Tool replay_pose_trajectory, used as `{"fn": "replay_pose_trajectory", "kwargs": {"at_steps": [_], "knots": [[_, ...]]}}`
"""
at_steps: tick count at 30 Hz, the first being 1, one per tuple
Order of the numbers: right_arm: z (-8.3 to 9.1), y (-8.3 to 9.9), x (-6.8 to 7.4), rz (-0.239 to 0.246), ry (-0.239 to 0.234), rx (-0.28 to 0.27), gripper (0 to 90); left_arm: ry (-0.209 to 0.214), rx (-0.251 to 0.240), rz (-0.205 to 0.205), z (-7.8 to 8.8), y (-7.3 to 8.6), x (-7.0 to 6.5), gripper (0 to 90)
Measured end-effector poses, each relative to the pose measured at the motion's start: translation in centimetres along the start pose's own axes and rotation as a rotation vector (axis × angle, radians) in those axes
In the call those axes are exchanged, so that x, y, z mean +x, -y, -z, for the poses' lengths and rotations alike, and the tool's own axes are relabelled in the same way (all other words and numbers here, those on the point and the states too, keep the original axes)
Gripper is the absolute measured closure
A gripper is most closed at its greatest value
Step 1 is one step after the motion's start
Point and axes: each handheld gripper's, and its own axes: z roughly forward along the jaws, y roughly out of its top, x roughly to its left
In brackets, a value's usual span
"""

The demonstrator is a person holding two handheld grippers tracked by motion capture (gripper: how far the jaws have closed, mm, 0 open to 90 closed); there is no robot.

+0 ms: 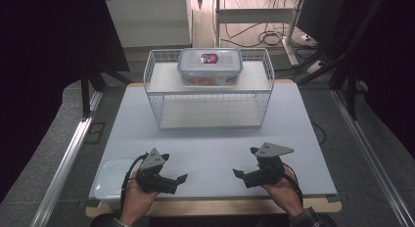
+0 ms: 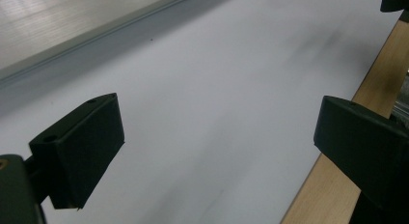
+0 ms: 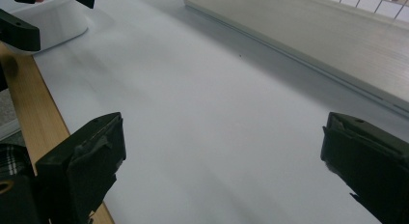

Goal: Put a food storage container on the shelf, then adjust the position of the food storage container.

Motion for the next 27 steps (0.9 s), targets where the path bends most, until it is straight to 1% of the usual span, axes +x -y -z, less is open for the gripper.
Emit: {"fn": "replay_pose_trajectory", "kwargs": {"at_steps": [3,5,7,8,9,10,11,13,14,16,17,18,20,21,23,26,27], "knots": [[0.0,0.5,0.0,-0.014,-0.003,0.013,2.0,0.004,0.010,0.009,-0.1,0.1,0.0,3.6],[0.0,0.8,-0.1,-0.022,-0.005,0.033,2.3,0.000,0.012,0.016,-0.1,0.1,0.1,3.7],[-0.1,0.9,-0.1,-0.025,-0.004,0.040,2.4,0.003,0.024,0.026,0.0,-0.1,0.2,3.8],[-0.1,1.0,-0.2,-0.025,-0.003,0.042,2.4,-0.005,0.029,0.021,0.1,-0.1,0.2,3.2],[-0.1,1.0,-0.2,-0.025,-0.002,0.043,2.5,-0.029,0.035,0.017,0.2,-0.2,0.2,2.4],[-0.1,1.0,-0.2,-0.027,0.001,0.043,2.5,-0.057,0.038,0.022,0.3,-0.2,0.2,3.6],[-0.1,1.0,-0.3,-0.030,0.002,0.043,2.7,-0.089,0.048,0.030,0.5,-0.3,0.2,8.6],[-0.1,1.0,-0.3,-0.034,0.007,0.046,3.4,-0.103,0.063,0.034,1.0,-0.3,0.5,23.0],[-0.1,1.1,-0.3,-0.035,0.011,0.051,3.8,-0.099,0.066,0.047,1.4,-0.2,0.7,37.1],[-0.2,1.1,-0.3,-0.031,0.016,0.055,4.2,-0.069,0.052,0.091,2.2,-0.2,1.5,58.4],[-0.2,1.1,-0.3,-0.031,0.016,0.057,4.3,-0.065,0.046,0.109,2.6,-0.1,1.9,67.1],[-0.2,1.1,-0.3,-0.030,0.016,0.062,4.5,-0.076,0.043,0.119,2.9,-0.1,2.2,77.9],[-0.3,1.1,-0.2,-0.025,0.016,0.066,4.7,-0.127,0.050,0.120,3.9,0.1,3.0,89.0],[-0.3,1.1,-0.2,-0.023,0.015,0.069,4.9,-0.151,0.051,0.123,4.5,0.3,3.4,89.8],[-0.4,1.1,-0.2,-0.016,0.013,0.076,5.4,-0.192,0.047,0.147,5.6,0.8,4.2,89.9],[-0.7,1.2,0.0,-0.003,0.013,0.091,5.6,-0.276,0.047,0.175,7.4,1.7,5.4,89.8],[-0.7,1.2,0.1,0.000,0.011,0.096,5.6,-0.310,0.049,0.184,8.1,2.2,5.9,89.8]]}}
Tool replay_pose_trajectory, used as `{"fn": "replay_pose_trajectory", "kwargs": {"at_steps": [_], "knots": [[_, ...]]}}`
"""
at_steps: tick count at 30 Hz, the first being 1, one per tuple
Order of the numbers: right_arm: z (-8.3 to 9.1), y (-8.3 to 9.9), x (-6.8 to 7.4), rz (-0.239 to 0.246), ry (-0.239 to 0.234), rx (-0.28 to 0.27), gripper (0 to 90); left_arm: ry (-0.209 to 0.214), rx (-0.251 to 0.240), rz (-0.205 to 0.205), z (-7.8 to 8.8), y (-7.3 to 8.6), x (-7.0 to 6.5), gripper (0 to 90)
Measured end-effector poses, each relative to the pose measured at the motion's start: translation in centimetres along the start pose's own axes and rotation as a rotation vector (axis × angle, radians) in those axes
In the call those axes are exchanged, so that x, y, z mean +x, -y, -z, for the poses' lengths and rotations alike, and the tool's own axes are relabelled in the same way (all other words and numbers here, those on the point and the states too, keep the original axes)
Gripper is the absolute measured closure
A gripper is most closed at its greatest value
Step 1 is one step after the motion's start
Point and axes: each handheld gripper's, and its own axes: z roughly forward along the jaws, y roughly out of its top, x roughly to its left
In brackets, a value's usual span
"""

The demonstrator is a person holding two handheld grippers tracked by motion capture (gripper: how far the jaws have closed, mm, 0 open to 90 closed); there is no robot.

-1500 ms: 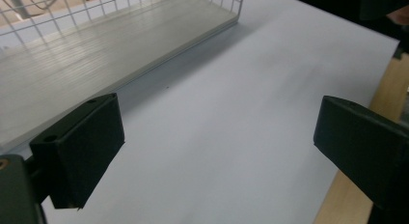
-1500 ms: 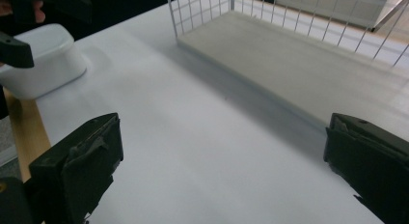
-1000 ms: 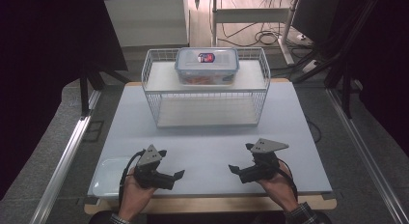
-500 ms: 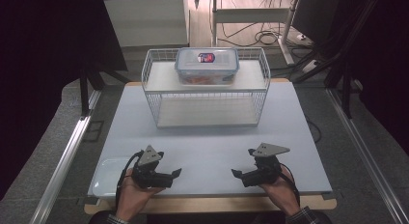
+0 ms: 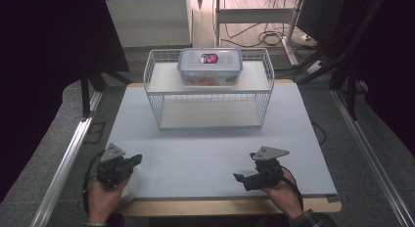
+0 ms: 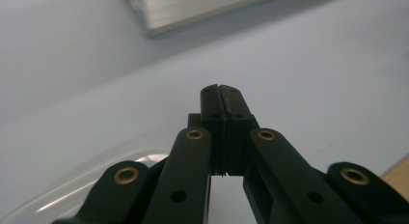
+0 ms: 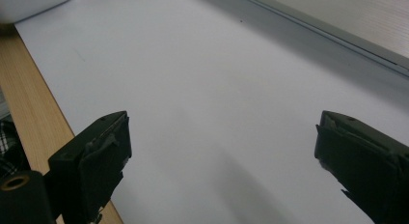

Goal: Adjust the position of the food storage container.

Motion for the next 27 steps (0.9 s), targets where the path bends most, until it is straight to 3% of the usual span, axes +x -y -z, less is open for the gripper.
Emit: {"fn": "replay_pose_trajectory", "kwargs": {"at_steps": [2,9,15,18,22,25,27], "knots": [[-0.2,0.0,0.0,0.003,-0.001,0.006,5.6,-0.060,0.009,0.019,0.9,0.5,1.0,89.7],[-0.4,0.2,0.1,0.006,0.000,0.025,5.6,-0.178,0.035,0.103,3.5,2.6,4.0,89.6],[-0.4,0.2,0.1,0.007,0.005,0.029,5.7,-0.237,0.056,0.156,5.2,4.6,5.2,89.5],[-0.4,0.2,0.2,0.011,0.007,0.032,5.6,-0.270,0.090,0.198,5.7,6.0,5.7,89.4],[-0.5,0.1,0.2,0.016,0.008,0.035,5.7,-0.238,0.158,0.269,5.7,8.0,6.3,89.4],[-0.5,0.2,0.2,0.013,0.011,0.037,5.8,-0.184,0.206,0.283,5.2,8.7,6.0,89.4],[-0.6,0.2,0.3,0.016,0.013,0.041,5.8,-0.181,0.224,0.279,5.1,8.6,5.8,89.6]]}}
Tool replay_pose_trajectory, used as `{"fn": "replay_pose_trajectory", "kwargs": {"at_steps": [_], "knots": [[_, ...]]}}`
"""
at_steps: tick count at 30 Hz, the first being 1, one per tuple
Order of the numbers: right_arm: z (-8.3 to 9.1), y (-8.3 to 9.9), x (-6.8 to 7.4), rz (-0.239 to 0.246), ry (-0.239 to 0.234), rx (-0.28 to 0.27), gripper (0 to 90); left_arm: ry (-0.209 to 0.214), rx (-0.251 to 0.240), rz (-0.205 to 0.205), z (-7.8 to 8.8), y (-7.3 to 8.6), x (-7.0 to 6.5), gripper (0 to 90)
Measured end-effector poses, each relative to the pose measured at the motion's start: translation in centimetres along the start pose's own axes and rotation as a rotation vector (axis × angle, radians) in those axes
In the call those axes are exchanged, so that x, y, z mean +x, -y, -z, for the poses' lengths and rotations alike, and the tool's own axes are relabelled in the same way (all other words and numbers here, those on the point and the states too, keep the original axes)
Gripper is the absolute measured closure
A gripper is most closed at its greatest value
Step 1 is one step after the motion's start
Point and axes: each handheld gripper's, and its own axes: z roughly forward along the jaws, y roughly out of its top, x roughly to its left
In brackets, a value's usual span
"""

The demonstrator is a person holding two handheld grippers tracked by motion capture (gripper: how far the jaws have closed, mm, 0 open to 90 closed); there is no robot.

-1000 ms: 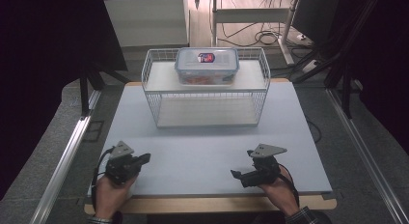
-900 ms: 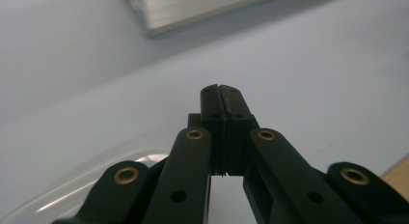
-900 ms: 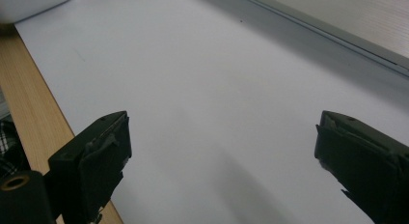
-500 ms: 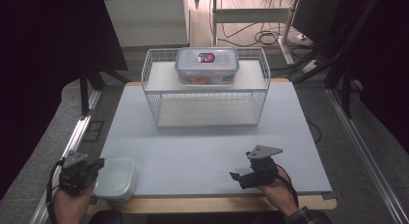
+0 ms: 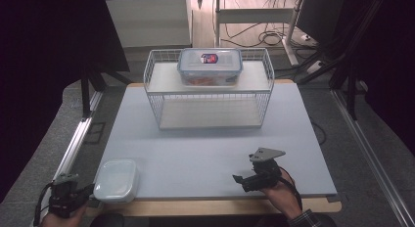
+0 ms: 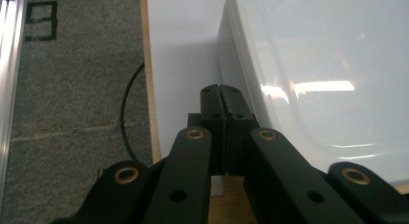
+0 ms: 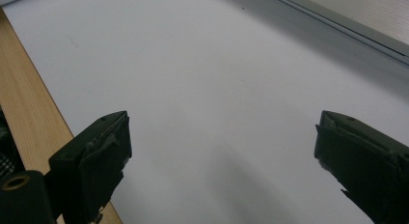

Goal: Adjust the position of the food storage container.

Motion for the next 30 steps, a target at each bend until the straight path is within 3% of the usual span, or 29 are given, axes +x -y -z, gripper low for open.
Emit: {"fn": "replay_pose_trajectory", "kwargs": {"at_steps": [4,10,16,22,24,27,30], "knots": [[0.0,0.0,0.0,0.003,0.000,0.000,5.8,0.033,-0.006,0.005,0.0,-0.4,-0.6,89.7],[-0.2,0.0,0.1,0.004,-0.002,0.005,5.9,0.069,0.010,-0.027,-1.2,-1.3,-2.9,89.7],[-0.2,0.0,0.1,0.004,-0.004,0.011,5.9,0.119,0.021,-0.069,-2.6,-2.3,-5.6,89.5],[-0.3,0.1,0.1,0.006,-0.006,0.015,5.9,0.168,0.060,-0.147,-4.3,-3.2,-8.2,88.7],[-0.3,0.1,0.1,0.006,-0.007,0.017,6.0,0.169,0.073,-0.162,-4.4,-3.2,-8.5,88.2],[-0.2,0.1,0.1,0.009,-0.005,0.017,6.0,0.176,0.115,-0.151,-4.0,-2.6,-8.4,87.9],[-0.2,0.1,-0.1,0.001,-0.003,0.017,6.0,0.217,0.126,-0.168,-3.3,-2.3,-8.9,88.9]]}}
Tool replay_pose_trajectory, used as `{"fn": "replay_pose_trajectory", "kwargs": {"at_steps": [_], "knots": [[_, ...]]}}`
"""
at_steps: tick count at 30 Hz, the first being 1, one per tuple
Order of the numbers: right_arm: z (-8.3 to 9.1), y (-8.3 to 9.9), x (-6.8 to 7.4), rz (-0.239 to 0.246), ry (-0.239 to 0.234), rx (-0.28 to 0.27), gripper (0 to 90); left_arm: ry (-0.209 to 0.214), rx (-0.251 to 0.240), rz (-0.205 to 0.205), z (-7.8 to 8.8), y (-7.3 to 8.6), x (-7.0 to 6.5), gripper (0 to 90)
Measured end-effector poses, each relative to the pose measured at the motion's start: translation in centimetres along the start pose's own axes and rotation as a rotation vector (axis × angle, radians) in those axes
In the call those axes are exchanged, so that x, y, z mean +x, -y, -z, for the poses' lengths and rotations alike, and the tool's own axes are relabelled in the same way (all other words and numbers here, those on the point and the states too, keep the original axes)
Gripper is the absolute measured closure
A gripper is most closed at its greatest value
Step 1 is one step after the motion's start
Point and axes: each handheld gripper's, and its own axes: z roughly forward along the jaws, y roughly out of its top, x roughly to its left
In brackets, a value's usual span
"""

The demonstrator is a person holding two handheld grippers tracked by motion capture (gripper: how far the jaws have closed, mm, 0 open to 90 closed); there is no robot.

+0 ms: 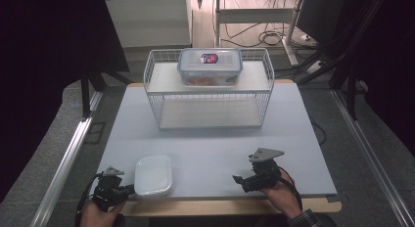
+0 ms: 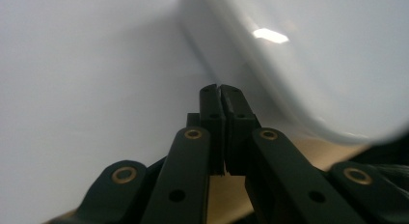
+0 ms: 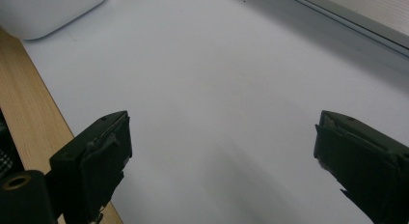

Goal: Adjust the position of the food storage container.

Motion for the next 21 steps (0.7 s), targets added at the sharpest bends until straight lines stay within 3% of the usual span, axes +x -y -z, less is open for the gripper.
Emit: {"fn": "replay_pose_trajectory", "kwargs": {"at_steps": [2,7,12,21], "knots": [[0.0,0.0,0.0,0.002,0.001,0.001,6.1,-0.007,0.001,-0.018,-0.1,-0.4,-0.4,89.6],[-0.1,-0.1,0.2,0.007,-0.005,0.001,6.1,0.020,0.001,-0.042,-0.9,-1.2,-1.1,89.6],[-0.2,0.0,0.2,-0.020,-0.016,0.009,6.1,0.063,0.017,-0.068,-2.4,-1.9,-2.0,89.1],[-0.3,0.1,0.0,-0.037,-0.006,0.008,5.9,0.144,0.004,-0.183,-5.6,-4.3,-5.9,87.7]]}}
